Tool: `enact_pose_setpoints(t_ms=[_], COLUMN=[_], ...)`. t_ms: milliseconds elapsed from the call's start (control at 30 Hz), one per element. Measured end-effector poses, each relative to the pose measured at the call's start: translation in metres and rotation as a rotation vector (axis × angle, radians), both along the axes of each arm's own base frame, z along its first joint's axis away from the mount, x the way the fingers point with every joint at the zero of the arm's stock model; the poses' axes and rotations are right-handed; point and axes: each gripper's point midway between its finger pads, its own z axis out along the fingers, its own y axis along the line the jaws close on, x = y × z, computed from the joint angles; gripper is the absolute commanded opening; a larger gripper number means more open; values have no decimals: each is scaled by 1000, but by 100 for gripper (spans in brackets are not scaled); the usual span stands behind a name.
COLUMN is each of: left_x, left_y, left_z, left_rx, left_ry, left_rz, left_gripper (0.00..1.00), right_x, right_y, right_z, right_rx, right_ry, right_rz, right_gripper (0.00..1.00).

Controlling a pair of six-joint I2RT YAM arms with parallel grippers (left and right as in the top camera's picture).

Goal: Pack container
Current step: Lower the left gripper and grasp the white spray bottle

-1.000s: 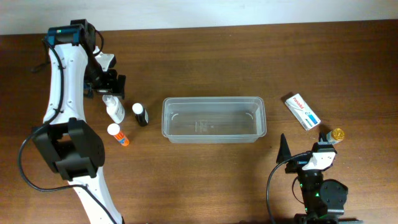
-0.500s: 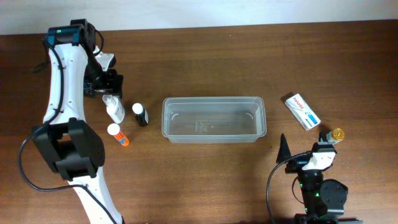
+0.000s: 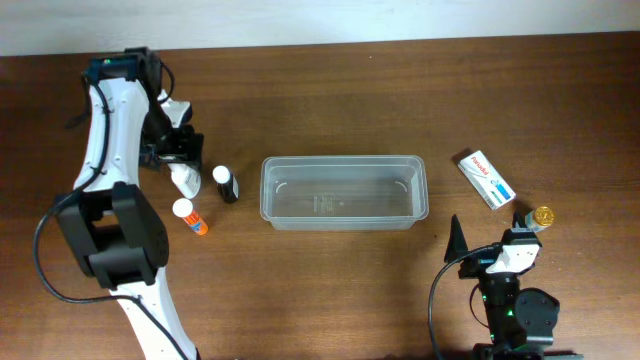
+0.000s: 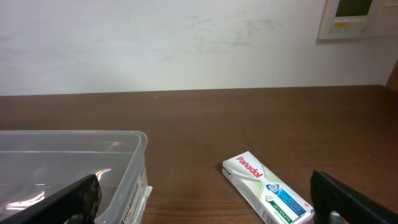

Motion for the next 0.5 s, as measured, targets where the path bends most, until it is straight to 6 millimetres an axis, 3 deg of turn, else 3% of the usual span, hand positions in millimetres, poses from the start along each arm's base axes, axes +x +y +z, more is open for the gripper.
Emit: enact_pose_setpoints(t_ms=[133,300,500], left_x=[1,0,5], left_y=[0,0,1], left_z=[-7,-14,-15], left_rx=[0,1,6], left_ry=[-3,2,-17], left_rz=[0,7,6], left_gripper=[76,56,43], right_x=[0,0,0], right_y=[0,0,0], right_z=[0,0,0], right_rx=[0,1,0], right_ry=[0,0,0], right_rz=[0,0,0], right_gripper=[98,98,98])
